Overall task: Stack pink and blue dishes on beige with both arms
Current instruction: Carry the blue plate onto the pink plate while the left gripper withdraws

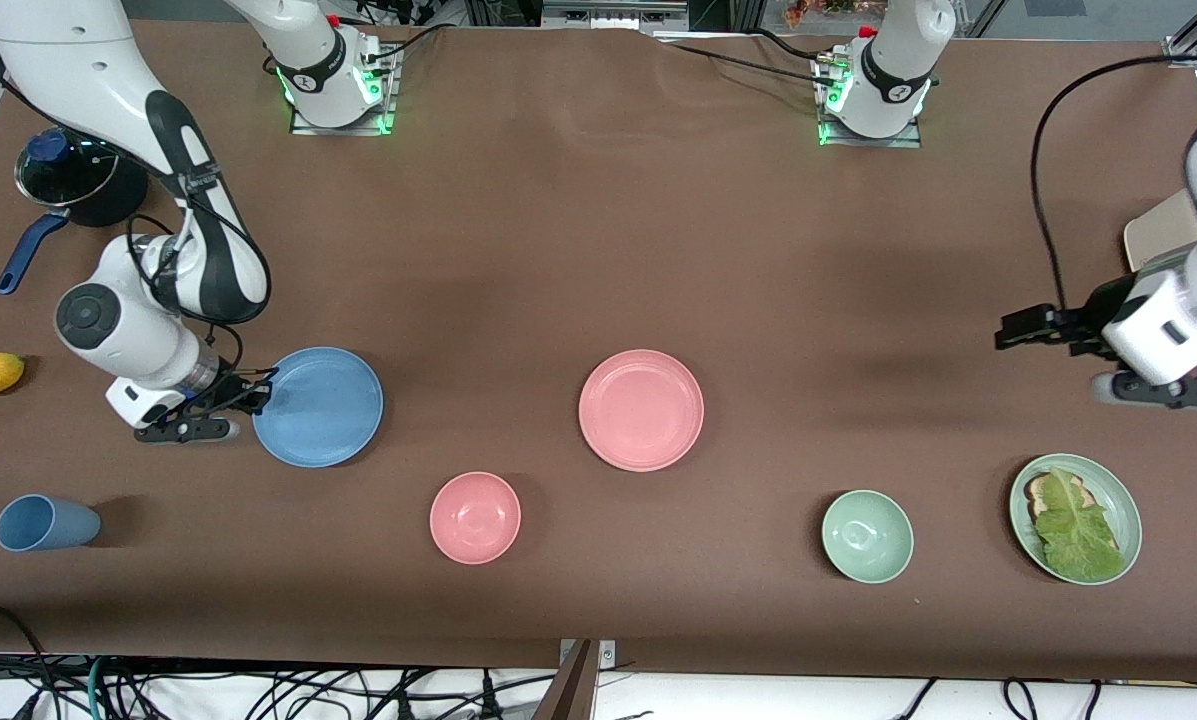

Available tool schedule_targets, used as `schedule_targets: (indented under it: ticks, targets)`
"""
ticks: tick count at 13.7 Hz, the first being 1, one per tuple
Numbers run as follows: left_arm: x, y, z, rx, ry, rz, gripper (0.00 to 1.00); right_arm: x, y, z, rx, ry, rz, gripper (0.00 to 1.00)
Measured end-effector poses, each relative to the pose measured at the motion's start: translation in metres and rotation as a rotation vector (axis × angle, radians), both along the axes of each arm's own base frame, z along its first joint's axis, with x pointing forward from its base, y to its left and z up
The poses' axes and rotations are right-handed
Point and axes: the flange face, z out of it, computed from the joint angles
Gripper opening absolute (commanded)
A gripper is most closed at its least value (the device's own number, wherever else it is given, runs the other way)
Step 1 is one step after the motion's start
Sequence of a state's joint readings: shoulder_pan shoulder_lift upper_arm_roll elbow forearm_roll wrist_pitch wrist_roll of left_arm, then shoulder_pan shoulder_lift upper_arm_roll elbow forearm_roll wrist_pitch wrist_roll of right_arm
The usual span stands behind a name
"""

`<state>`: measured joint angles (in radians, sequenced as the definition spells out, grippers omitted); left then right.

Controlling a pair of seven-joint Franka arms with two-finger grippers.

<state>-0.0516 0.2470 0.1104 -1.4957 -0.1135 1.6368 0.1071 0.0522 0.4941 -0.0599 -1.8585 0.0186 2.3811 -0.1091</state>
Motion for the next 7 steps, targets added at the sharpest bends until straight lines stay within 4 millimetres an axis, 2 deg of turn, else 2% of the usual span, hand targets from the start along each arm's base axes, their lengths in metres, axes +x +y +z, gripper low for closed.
schedule_targets:
  ticks: [3,4,5,7]
  targets:
    - [-0.011,0.005,0.040,-0.004,-0.066,0.004,1.00,0.028,0.041,0.083,0.027,0.025,0.058,0.00]
    - [-0.013,0.003,0.058,0.019,-0.099,-0.009,1.00,0.032,0.058,0.103,0.034,0.018,0.071,0.00]
    - [-0.014,-0.001,0.074,0.064,-0.129,-0.028,1.00,0.035,0.078,0.114,0.038,0.011,0.077,0.00]
    - [-0.016,-0.007,0.088,0.087,-0.150,-0.045,1.00,0.030,0.130,0.115,0.045,0.012,0.064,0.00]
